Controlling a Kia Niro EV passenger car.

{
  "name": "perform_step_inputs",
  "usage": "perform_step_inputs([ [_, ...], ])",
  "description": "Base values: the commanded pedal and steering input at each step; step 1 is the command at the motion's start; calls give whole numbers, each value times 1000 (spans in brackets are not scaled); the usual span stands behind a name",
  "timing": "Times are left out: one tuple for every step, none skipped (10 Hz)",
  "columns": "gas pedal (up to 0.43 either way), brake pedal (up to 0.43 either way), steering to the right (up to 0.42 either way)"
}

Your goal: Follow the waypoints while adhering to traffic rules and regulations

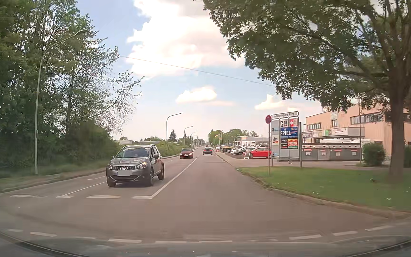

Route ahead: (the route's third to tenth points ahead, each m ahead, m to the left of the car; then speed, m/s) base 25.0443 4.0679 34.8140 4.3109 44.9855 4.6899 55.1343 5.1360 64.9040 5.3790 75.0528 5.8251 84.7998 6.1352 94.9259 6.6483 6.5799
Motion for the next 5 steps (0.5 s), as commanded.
perform_step_inputs([
  [157, 18, -32],
  [157, 18, -16],
  [157, 18, -12],
  [157, 18, -12],
  [157, 18, -11],
])
